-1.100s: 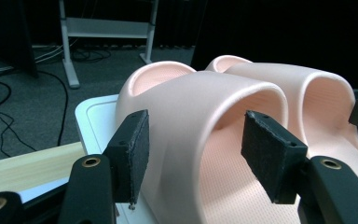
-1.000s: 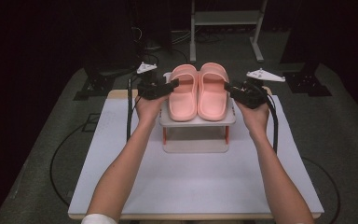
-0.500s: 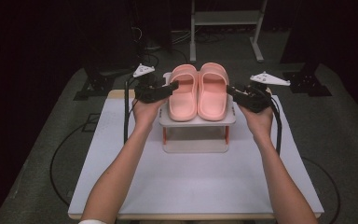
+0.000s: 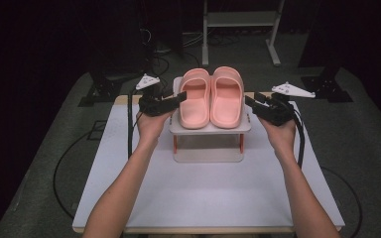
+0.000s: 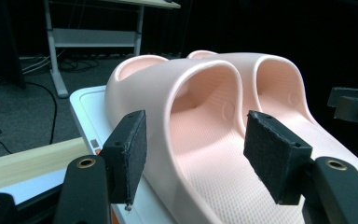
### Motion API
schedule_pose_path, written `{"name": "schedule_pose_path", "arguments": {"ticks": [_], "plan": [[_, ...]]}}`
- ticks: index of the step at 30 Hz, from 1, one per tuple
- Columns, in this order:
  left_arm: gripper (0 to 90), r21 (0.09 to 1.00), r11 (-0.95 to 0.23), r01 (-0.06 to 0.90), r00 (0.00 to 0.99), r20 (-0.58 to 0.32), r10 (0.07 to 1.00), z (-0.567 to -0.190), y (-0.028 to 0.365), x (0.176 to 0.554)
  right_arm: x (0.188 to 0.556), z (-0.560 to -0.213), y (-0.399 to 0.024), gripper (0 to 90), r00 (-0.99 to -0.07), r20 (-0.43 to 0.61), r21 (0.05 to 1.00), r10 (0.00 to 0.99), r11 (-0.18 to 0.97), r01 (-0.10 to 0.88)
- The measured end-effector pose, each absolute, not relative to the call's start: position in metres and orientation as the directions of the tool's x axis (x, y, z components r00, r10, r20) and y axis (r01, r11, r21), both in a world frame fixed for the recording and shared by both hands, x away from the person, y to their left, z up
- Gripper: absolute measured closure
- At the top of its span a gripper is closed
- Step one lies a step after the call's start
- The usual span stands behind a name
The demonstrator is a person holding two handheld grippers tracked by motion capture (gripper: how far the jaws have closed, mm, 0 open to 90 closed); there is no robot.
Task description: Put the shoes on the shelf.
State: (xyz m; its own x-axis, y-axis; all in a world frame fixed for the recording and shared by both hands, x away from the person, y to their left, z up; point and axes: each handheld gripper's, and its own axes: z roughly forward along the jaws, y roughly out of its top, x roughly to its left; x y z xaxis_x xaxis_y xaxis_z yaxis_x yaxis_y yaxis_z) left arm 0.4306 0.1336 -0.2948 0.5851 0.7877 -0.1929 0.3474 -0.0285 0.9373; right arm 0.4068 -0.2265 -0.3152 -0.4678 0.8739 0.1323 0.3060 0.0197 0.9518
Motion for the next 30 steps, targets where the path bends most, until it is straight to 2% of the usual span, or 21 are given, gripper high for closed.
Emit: {"name": "schedule_pose_path", "arguments": {"ticks": [30], "plan": [[36.8, 0.948, -0.009, 0.318, 0.606, -0.196, 0.771, -0.305, 0.152, 0.396, 0.379, -0.330, -0.243, 53.7, -0.483, 0.134, 0.944, 0.865, 0.037, 0.328]]}}
